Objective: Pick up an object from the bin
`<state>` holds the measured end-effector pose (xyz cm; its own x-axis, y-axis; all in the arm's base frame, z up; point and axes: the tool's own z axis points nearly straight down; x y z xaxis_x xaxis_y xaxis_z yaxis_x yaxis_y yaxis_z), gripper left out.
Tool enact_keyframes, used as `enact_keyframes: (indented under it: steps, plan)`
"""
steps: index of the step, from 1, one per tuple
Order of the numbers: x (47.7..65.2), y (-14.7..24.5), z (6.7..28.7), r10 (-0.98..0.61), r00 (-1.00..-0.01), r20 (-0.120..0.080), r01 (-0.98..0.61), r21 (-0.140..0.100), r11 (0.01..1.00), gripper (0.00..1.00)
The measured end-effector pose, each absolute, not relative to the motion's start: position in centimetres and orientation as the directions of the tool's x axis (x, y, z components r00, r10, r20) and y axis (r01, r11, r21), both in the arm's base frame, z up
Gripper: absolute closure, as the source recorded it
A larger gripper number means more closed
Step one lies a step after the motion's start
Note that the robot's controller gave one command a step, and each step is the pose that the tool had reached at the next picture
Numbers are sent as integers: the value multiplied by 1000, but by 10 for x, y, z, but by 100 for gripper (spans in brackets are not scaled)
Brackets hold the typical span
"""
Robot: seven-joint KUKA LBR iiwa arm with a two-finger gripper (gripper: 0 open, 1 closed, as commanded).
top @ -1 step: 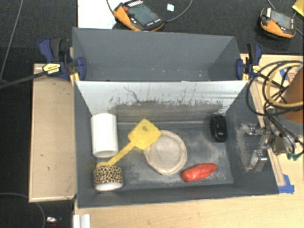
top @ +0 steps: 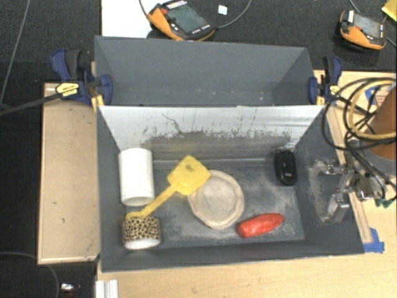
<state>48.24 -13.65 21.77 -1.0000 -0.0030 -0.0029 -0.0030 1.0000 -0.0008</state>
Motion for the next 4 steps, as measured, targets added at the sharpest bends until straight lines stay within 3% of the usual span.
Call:
enact_keyframes:
  steps: [1, 2, 3, 4]
  plan:
    - [479, -52, 101, -335, -942, -5, -335, -3, 942, 0]
    - [498, -48, 146, -374, -927, -12, -374, -9, 927, 0]
    - [482, -35, 100, -423, -906, -3, -423, 1, 906, 0]
    - [480, -40, 71, -655, -756, -18, -655, -19, 756, 0]
